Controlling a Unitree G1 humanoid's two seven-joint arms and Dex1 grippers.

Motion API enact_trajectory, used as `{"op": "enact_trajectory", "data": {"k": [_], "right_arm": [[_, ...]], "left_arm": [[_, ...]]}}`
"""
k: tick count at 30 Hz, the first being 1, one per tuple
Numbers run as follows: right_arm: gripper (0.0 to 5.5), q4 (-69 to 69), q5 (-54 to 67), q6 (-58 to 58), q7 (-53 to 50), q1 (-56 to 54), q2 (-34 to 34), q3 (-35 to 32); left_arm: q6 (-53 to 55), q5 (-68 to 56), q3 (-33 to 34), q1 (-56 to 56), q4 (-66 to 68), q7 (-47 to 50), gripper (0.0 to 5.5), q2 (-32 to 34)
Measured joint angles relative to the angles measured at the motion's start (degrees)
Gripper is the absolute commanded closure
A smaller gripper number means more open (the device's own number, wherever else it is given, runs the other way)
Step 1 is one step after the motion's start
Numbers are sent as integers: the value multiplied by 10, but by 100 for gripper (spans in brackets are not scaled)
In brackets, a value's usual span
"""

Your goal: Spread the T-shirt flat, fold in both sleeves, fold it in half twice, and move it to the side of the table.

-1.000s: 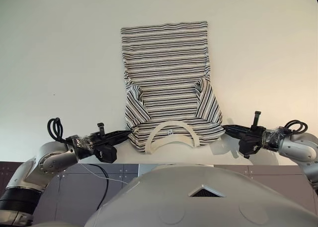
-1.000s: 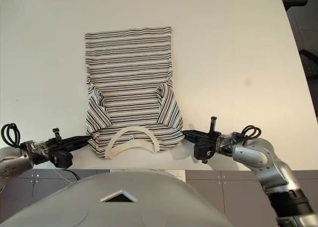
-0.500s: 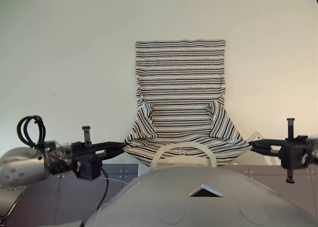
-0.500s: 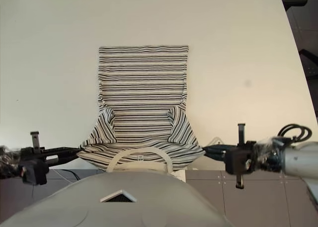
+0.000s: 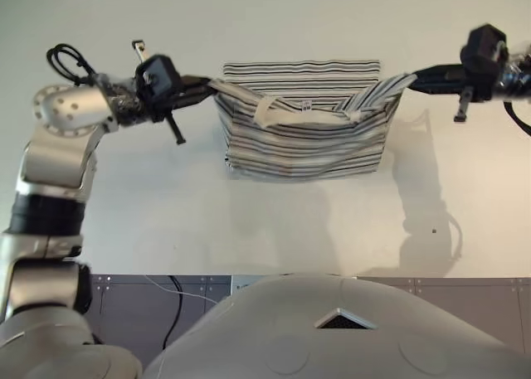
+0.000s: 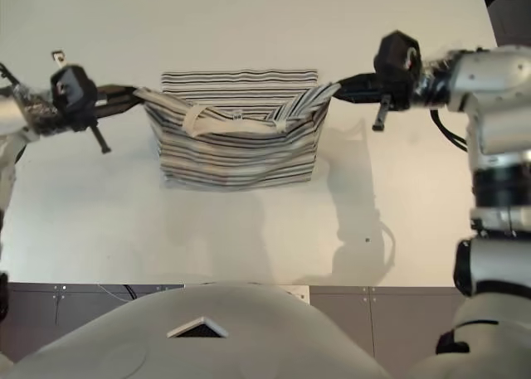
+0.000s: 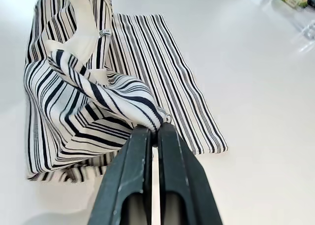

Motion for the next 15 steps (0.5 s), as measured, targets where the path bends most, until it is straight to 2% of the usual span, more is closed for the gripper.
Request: {"op": "enact_trajectory", "data": {"k": [3, 4, 6, 8, 10, 13, 15], "right_arm": [[537, 204, -72, -47, -36, -112, 76, 28], [540, 257, -98, -66, -52, -138, 92, 40], [501, 349, -168, -102, -99, -168, 117, 73], [472, 413, -208, -122, -150, -168, 133, 85], [435, 447, -211, -118, -203, -169, 149, 60], [373, 474, -188, -85, -277, -170, 162, 0], [341, 480, -170, -73, -314, -167, 164, -38]], "left_arm": [[-32, 63, -32, -113, 175, 10, 540, -73], [-49, 83, -39, -145, 233, 19, 518, -92], [-86, 140, -62, -196, 347, 39, 486, -119], [-118, 197, -91, -197, 432, 56, 464, -128], [-141, 214, -90, -195, 487, 104, 434, -134], [-129, 206, -49, -197, 542, 180, 380, -144], [-112, 183, -12, -197, 555, 197, 378, -156]]}}
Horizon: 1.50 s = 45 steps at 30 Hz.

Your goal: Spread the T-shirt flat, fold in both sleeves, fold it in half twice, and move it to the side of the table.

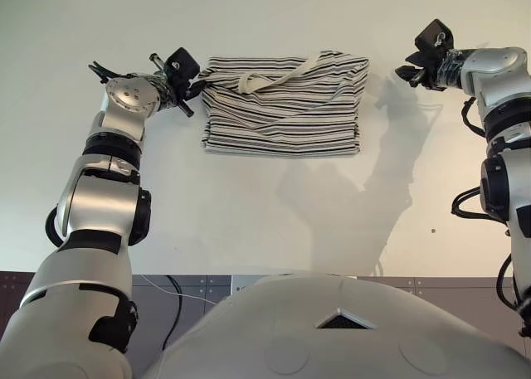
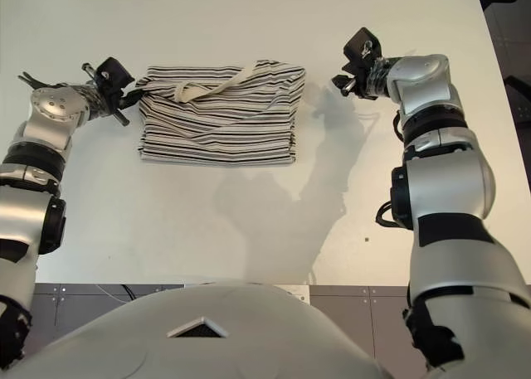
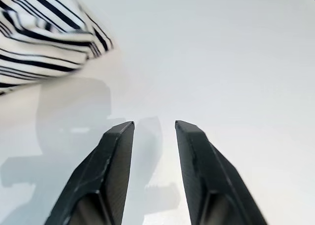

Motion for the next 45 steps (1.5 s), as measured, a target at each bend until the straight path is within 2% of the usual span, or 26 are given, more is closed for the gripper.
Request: {"op": "enact_trajectory", "data": {"k": [4, 5, 10, 15, 18, 26, 28, 32, 34, 37, 40, 42, 45], "right_arm": [[268, -13, 20, -22, -12, 26, 29, -44], [268, -23, 25, -39, -9, 34, 37, -53], [268, -103, 28, -163, 55, 49, 85, -46], [268, -110, -31, -251, 68, 56, 89, 6], [268, -68, -85, -265, 34, 54, 90, 40], [268, -23, -150, -262, -23, 43, 85, 88], [268, -30, -150, -274, 35, 39, 61, 98], [268, -84, -122, -289, 247, 44, -19, 104], [268, -198, -55, -243, 368, 90, -87, 128], [268, -428, 79, -107, 464, 207, -186, 181], [268, -586, 164, 23, 487, 271, -191, 193], [268, -710, 242, 158, 473, 294, -172, 190], [268, -812, 307, 293, 408, 292, -141, 148]], "left_arm": [[15, -50, 48, 3, -31, -67, 378, -55], [27, -51, 53, -1, -32, -69, 378, -62], [71, -26, 75, -55, -18, 54, 378, -60], [20, 90, -8, -34, -34, 87, 378, -40], [1, 155, -54, -31, -38, 113, 378, -28], [17, 165, -49, -30, -37, 129, 378, -15], [6, 165, -43, -30, -74, 142, 378, -7], [-6, 148, -20, -18, -236, 142, 378, -4], [3, 133, -15, 17, -333, 131, 378, -4], [24, 123, -15, 91, -460, 105, 378, -3], [41, 112, -17, 148, -554, 71, 378, 3], [61, 109, -20, 217, -658, 28, 378, 29], [83, 120, -31, 367, -813, -20, 378, 86]]}}
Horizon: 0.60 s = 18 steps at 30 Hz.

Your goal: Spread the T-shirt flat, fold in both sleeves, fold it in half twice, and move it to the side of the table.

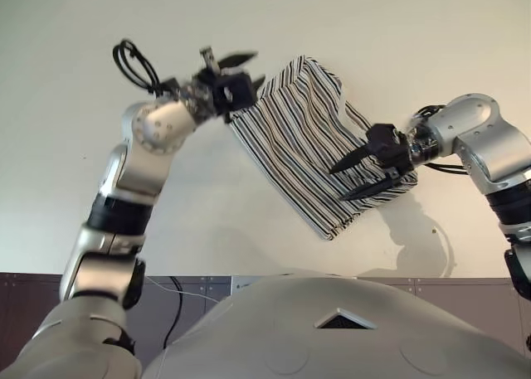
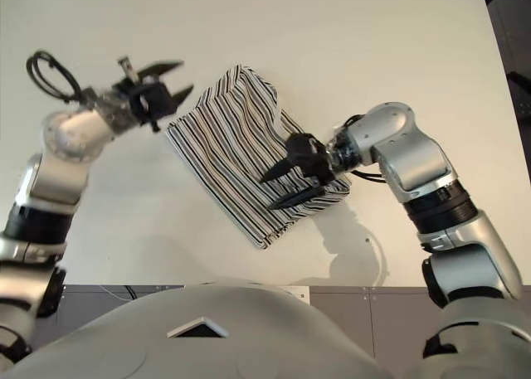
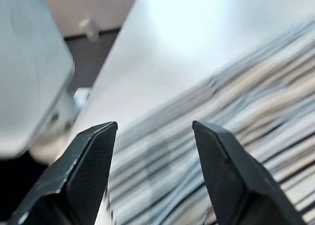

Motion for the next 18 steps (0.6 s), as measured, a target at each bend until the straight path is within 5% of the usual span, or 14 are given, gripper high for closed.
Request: {"op": "enact_trajectory", "data": {"k": [7, 18], "right_arm": [[268, 60, 2, 27, -59, -45, -27, -131], [268, 118, -57, -47, -52, -41, -44, -144]], "left_arm": [[33, 39, -62, 152, -124, 3, 378, -26], [31, 44, -141, 171, -77, -14, 378, -61]]}}
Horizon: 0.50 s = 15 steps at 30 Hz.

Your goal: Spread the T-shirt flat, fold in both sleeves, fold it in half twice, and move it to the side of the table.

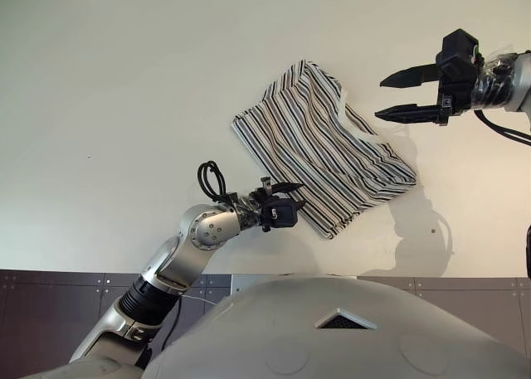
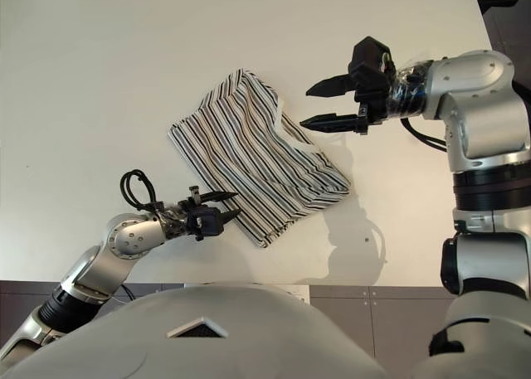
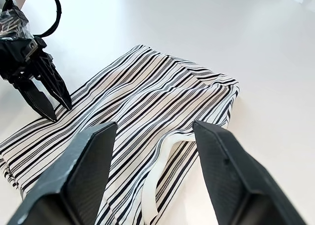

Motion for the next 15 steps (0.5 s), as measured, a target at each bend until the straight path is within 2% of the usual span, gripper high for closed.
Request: {"op": "enact_trajectory", "data": {"k": [5, 11, 15], "right_arm": [[268, -7, -18, -24, 8, 8, -8, -1], [268, -61, -79, -137, -6, 128, -32, 0], [268, -145, -137, -263, -37, 258, -43, 7]], "left_arm": [[-68, 41, -15, -11, 29, 19, 378, 25], [-259, 34, 42, -16, 91, 56, 378, 170], [-362, 46, 75, -94, 209, 73, 378, 236]]}}
